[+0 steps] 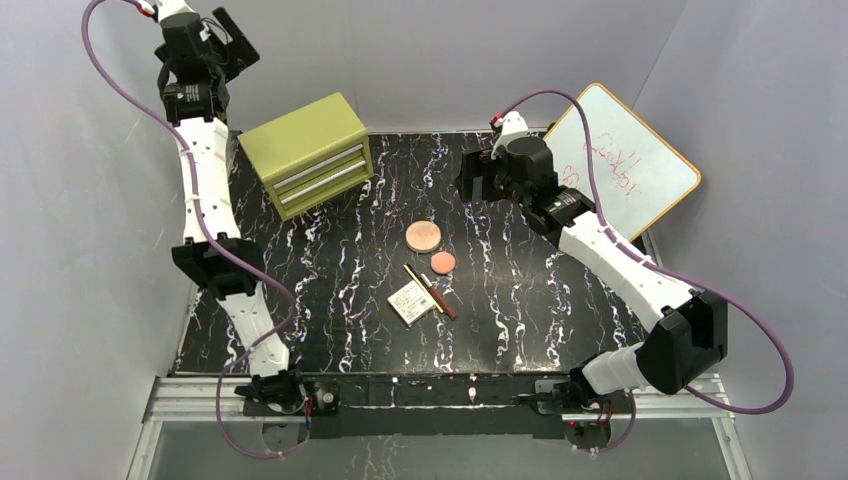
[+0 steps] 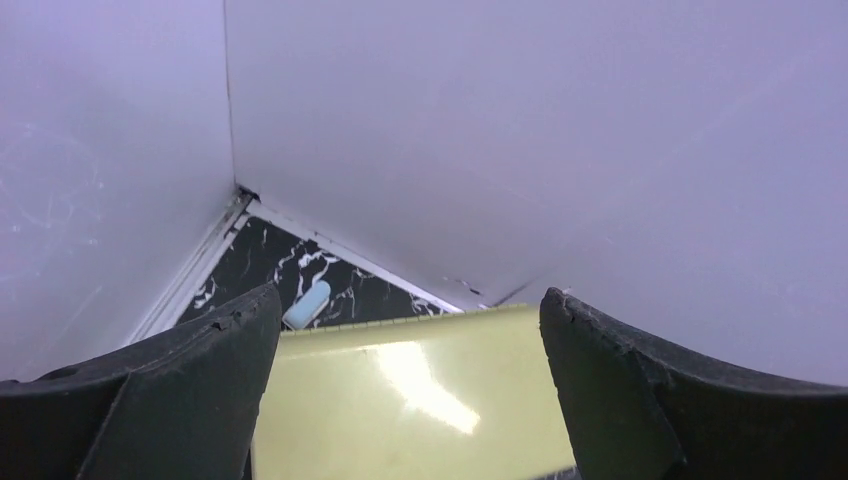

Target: Organize the makeup

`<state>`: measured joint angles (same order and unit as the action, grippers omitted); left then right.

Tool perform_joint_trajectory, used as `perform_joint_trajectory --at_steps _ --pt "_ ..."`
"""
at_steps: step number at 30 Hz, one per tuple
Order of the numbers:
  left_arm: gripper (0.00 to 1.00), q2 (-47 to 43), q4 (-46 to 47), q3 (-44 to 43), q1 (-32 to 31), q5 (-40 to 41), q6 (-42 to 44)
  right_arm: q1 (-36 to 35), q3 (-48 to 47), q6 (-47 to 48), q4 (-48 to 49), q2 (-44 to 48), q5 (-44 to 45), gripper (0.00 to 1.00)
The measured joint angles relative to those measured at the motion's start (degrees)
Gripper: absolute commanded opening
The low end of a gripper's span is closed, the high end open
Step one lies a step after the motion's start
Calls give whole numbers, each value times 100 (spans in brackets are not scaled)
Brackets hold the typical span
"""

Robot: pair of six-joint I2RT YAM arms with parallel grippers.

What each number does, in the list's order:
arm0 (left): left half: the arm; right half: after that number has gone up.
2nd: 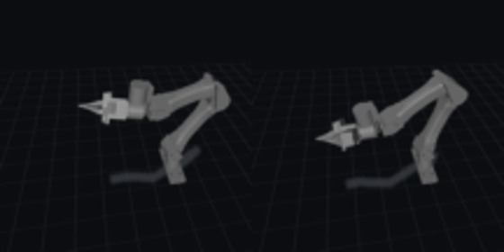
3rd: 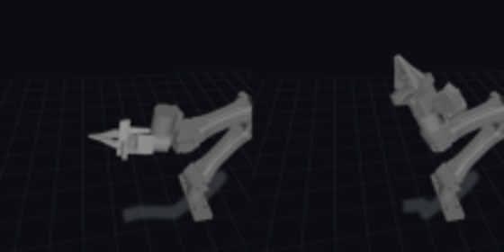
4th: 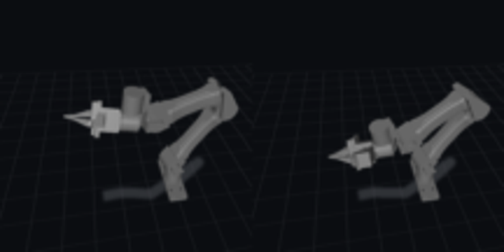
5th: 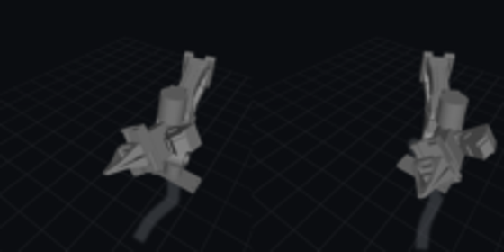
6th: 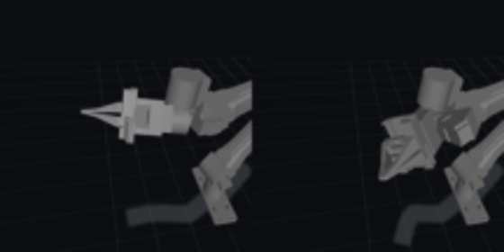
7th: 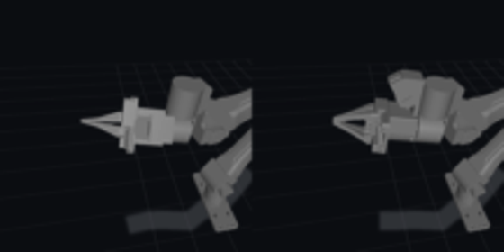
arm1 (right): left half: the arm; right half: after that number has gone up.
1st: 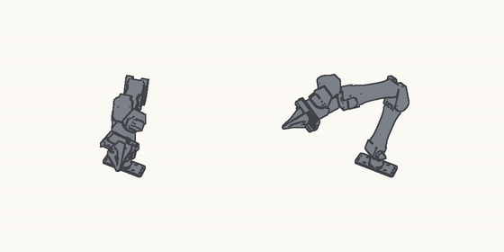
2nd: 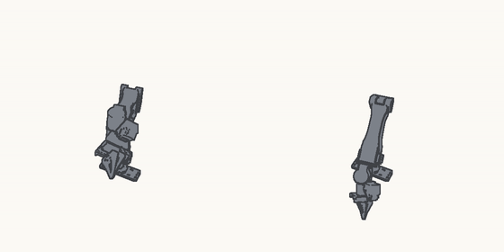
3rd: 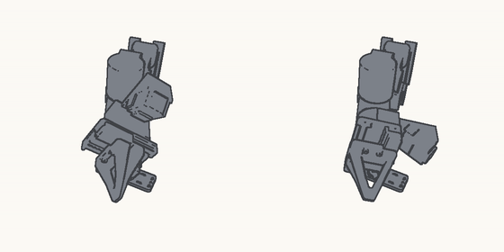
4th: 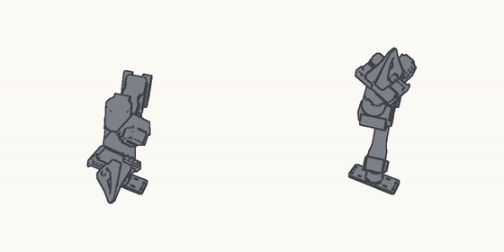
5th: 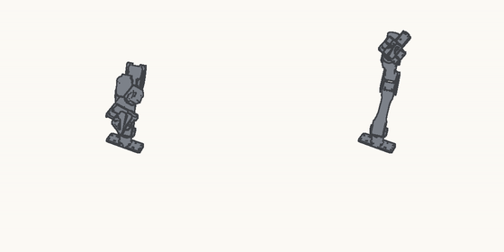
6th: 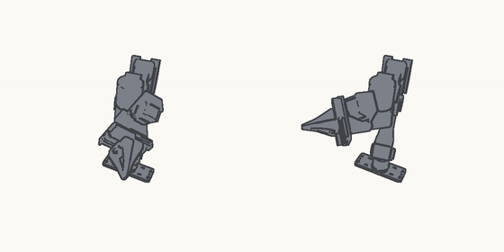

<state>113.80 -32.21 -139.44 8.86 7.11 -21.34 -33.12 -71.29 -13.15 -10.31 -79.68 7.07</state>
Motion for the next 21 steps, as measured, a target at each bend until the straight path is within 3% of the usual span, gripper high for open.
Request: perform_joint_trajectory --at_steps 3,13,21 --pt "99 422 -17 -538 0 -4 103 0 0 -17 0 0 -2 99" --pt "99 2087 448 85 0 -9 269 0 0 -15 -20 2 2 99" --pt "99 2514 942 -299 15 -13 219 0 0 -17 -24 2 -85 99"
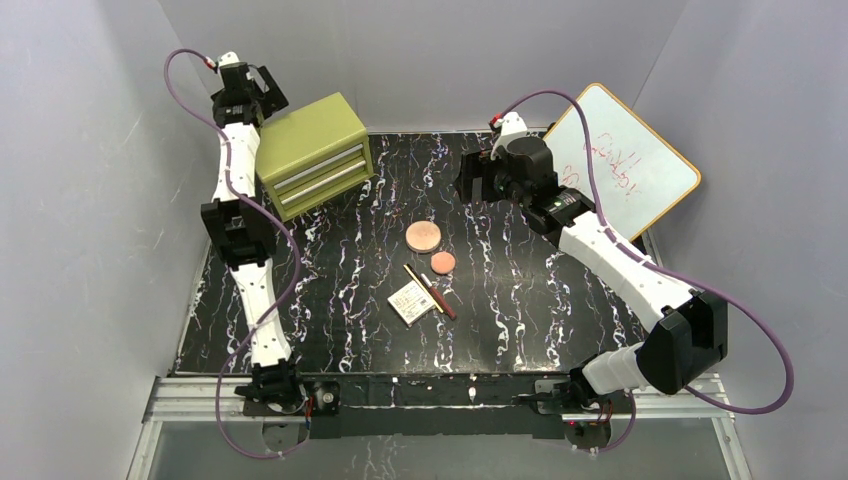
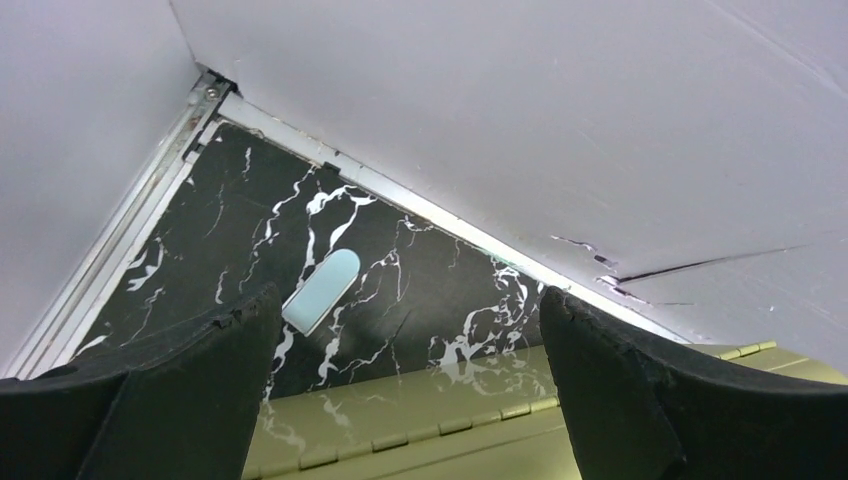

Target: Organize the makeup

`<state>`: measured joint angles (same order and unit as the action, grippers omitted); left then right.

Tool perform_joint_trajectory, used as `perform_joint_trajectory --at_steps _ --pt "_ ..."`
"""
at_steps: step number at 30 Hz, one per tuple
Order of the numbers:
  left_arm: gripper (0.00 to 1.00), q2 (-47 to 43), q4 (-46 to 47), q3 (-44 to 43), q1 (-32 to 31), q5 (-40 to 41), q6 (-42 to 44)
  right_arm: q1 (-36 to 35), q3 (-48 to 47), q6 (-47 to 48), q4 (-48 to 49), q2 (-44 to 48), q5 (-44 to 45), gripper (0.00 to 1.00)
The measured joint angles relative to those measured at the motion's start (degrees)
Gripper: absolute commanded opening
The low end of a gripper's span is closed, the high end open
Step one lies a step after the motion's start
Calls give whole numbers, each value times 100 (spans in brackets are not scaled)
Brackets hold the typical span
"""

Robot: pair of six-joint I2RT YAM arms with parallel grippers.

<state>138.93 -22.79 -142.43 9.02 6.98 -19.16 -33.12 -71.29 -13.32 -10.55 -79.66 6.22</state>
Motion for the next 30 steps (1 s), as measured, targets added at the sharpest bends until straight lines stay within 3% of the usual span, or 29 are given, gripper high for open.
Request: perform_joint_trajectory --at_steps 15,30 --pt "99 778 1067 -315 -109 -837 315 0 0 -4 7 -330 -160 99" --pt "99 111 1110 625 -468 -1235 761 -39 323 -205 369 -981 -501 99"
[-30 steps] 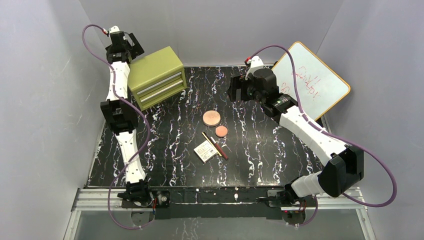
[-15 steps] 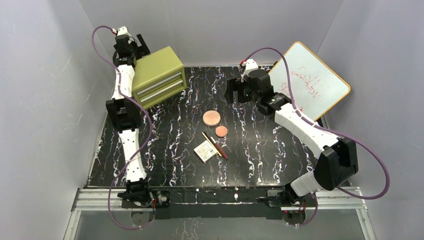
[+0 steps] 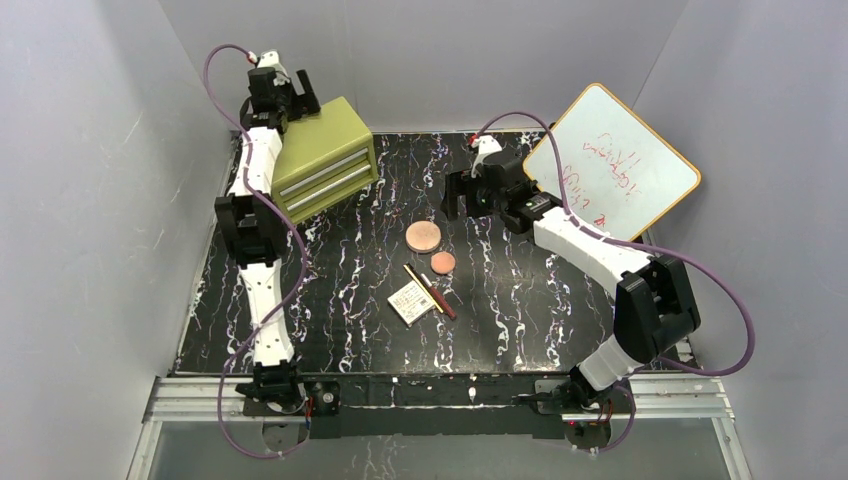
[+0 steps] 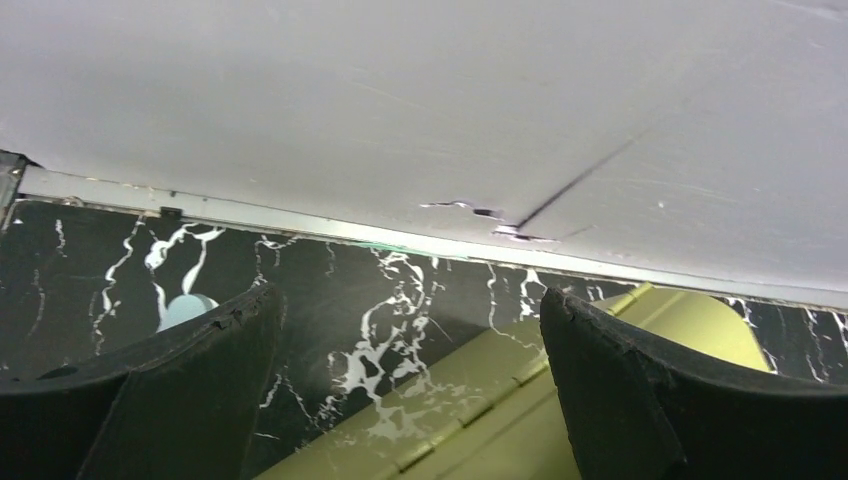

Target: Organize the makeup

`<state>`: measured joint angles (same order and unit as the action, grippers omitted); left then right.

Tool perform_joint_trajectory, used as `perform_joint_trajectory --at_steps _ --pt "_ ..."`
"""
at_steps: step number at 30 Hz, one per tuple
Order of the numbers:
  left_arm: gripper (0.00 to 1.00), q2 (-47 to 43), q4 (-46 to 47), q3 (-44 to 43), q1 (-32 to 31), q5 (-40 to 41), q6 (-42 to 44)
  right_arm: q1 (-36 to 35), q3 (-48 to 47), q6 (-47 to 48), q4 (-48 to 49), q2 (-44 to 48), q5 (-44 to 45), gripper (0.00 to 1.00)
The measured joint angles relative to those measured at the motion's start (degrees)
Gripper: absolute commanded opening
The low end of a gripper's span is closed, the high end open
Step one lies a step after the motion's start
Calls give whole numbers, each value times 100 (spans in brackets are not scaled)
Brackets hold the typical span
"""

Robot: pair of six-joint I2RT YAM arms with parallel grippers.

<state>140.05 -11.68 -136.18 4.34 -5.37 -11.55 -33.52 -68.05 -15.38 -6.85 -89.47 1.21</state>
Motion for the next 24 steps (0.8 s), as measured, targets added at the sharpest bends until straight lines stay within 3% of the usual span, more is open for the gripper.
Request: perform_joint_trajectory --at_steps 6,14,24 --pt "99 -273 52 348 -232 157 20 -50 83 -103 251 -31 -92 99" --pt "99 92 -136 -262 -466 907 4 -162 83 -155 487 -326 -212 99" --pt "99 205 573 -74 -564 1731 33 -219 83 -210 577 -372 -291 99"
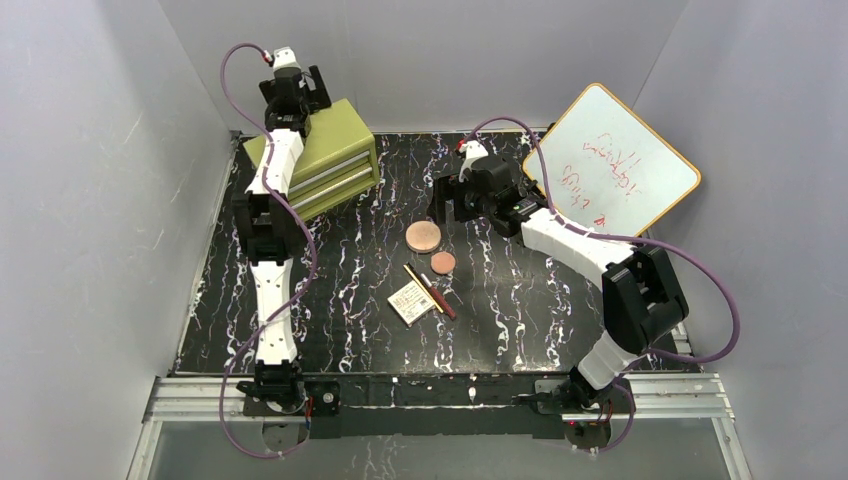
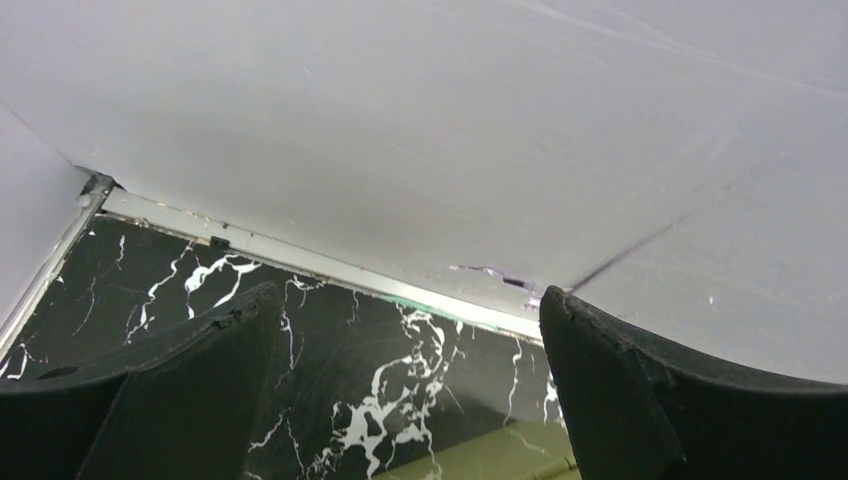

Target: Organize the makeup

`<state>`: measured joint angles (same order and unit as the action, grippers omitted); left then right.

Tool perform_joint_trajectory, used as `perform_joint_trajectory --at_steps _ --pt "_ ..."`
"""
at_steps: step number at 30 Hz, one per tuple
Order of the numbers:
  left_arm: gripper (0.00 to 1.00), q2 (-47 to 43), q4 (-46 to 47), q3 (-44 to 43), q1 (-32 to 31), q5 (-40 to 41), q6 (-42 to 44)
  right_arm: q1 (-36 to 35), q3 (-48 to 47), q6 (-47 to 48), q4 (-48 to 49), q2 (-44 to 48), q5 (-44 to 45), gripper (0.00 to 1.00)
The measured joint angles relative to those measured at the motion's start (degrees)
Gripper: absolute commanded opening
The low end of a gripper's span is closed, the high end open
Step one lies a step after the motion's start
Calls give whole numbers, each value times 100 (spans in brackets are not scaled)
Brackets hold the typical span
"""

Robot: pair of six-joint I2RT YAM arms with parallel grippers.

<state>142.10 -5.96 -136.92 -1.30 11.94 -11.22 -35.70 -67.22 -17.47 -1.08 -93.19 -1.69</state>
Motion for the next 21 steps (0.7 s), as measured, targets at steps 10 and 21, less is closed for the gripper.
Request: perform_joint_trajectory --at_steps 10,21 --pt "99 164 831 251 83 568 -393 0 0 2 0 -96 -24 99" --pt "99 116 1051 643 144 627 -378 -2 0 2 17 -295 -52 99"
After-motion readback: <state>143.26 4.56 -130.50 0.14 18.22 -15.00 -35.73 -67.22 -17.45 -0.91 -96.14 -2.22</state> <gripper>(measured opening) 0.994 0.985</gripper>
